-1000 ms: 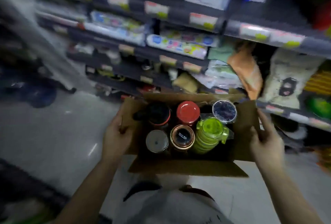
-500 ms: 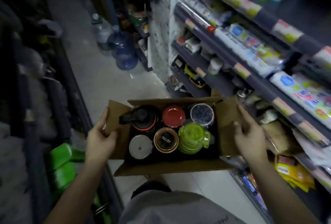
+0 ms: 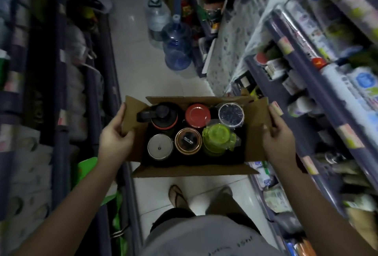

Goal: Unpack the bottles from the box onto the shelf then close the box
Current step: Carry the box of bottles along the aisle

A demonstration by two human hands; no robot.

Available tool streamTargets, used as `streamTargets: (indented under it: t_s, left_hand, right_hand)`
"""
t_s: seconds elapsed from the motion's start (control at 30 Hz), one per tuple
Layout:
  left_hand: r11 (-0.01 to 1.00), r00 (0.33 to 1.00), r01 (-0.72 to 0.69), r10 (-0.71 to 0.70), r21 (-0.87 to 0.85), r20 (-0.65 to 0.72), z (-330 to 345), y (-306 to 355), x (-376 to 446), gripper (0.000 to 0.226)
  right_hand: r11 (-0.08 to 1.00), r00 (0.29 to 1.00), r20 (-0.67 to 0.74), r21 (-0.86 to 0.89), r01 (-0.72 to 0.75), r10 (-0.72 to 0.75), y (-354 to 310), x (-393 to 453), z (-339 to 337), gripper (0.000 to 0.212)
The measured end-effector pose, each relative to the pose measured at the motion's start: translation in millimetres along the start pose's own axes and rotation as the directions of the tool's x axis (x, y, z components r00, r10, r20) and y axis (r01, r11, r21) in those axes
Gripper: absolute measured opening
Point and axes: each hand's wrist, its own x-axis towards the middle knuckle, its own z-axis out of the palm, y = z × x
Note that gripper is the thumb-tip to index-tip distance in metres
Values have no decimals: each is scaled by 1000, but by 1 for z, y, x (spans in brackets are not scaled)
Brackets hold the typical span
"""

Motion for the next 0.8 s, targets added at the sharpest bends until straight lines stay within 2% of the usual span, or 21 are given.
streamTargets:
  t_s: [0.17, 0.33, 0.47, 0.53, 0.63, 0.8]
  left_hand:
    - [996, 994, 75, -78, -49, -72, 18, 1, 30, 70]
    - [981, 961, 174, -187, -81, -206, 47, -13, 50, 70]
    - [956, 922, 256, -286, -142, -260, 79, -30, 73, 75]
    - [954, 915, 259, -292, -150, -279, 98, -43, 86, 72]
    - [962, 924, 243, -268, -121, -273, 119, -78, 109, 68]
    - [965, 944, 261, -262, -33, -200, 151, -155, 151, 64]
  right_hand:
    - [998, 995, 95, 63, 15, -21, 1, 59, 27, 52]
    - [991, 975, 222, 128, -42, 13, 15, 124, 57, 52]
    - [985, 951, 305, 150, -90, 41, 37, 164, 88, 54]
    - [979, 940, 335, 158, -130, 71, 56, 180, 109, 56]
    - [977, 929, 359, 149, -156, 93, 86, 193, 145, 57]
    - [987, 908, 396, 30, -160, 136, 154, 212, 221, 56]
